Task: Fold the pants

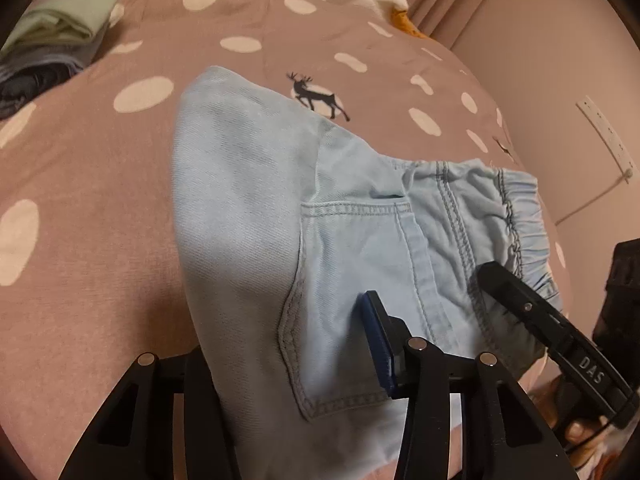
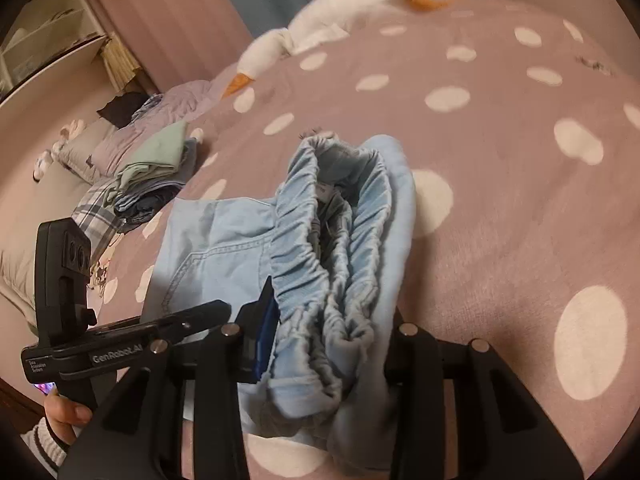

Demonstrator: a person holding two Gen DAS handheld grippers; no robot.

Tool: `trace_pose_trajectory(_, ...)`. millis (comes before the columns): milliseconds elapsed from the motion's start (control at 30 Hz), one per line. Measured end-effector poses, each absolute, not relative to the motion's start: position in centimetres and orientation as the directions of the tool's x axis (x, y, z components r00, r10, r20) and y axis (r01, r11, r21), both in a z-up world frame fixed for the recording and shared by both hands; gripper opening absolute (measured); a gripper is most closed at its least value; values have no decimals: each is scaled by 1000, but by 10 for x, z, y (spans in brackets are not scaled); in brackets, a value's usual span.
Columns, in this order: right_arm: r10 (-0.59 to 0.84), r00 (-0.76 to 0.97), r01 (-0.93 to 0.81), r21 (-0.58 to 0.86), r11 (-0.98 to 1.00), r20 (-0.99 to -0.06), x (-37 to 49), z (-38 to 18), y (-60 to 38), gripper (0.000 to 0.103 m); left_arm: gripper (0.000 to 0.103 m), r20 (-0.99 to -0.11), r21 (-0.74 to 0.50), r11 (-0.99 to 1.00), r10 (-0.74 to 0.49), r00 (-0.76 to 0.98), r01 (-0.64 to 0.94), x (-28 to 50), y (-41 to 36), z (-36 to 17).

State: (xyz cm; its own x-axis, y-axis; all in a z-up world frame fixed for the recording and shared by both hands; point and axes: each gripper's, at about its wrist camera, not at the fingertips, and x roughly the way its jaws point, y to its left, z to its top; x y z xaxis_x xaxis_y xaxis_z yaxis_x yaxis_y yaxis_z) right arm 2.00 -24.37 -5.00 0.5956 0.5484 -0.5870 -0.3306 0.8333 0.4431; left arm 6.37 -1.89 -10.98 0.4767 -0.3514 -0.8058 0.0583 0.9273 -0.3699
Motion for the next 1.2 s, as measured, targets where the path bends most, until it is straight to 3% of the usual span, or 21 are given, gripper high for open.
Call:
trace_pose_trajectory(333, 542, 605, -417, 347, 840, -584, -10, -32, -222, 38, 46, -819, -314, 949, -289, 496, 36, 34, -15, -89)
trace_pose_trajectory(1200, 599, 520, -602, 236, 763, -609, -66, -14, -149, 38, 46, -823, -314, 942, -211, 528, -114, -32, 44, -82)
